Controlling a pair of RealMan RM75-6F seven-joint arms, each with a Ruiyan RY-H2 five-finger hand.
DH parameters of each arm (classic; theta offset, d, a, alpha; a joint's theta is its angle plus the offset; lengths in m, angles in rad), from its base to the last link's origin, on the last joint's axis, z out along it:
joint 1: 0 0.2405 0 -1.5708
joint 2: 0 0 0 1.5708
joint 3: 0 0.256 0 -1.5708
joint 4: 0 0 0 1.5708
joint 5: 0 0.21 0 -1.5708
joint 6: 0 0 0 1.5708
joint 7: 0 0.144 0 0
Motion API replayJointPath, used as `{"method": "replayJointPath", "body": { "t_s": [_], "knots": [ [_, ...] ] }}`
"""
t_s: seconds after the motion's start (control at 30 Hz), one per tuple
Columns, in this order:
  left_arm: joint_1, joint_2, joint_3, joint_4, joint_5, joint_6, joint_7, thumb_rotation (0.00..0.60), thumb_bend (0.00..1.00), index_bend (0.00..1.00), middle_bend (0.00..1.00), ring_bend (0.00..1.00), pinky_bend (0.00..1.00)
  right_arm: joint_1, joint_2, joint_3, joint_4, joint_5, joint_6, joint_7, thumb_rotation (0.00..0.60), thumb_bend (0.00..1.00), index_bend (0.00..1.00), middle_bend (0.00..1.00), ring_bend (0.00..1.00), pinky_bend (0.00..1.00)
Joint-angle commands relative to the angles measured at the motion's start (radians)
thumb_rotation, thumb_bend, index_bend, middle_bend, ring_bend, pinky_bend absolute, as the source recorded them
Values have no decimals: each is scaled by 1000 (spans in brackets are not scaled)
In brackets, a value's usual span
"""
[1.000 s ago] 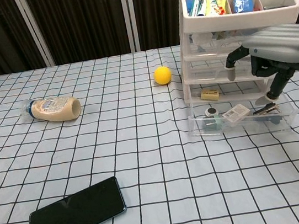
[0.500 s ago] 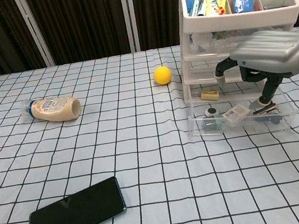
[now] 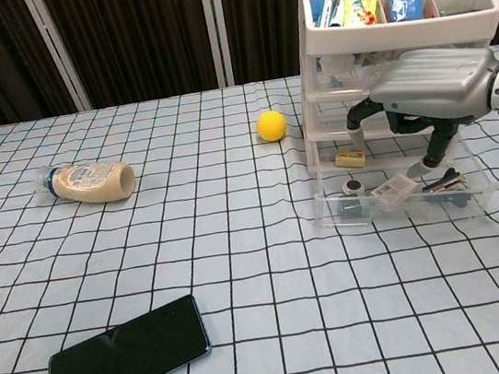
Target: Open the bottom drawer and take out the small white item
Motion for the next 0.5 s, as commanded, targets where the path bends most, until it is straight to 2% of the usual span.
{"method": "replayJointPath", "body": {
  "t_s": [0.03, 0.5],
  "knots": [
    [3, 4, 0, -3, 1, 6, -2, 600, 0, 0, 0, 0, 0, 16, 4, -25, 38, -39, 5, 36, 600, 4, 425, 1000, 1000, 820],
    [0, 6, -2, -5, -12, -5, 2, 600, 0, 0, 0, 0, 0, 21, -64, -72, 170, -93, 49, 144, 600, 3, 450, 1000, 1000, 820]
  ]
}}
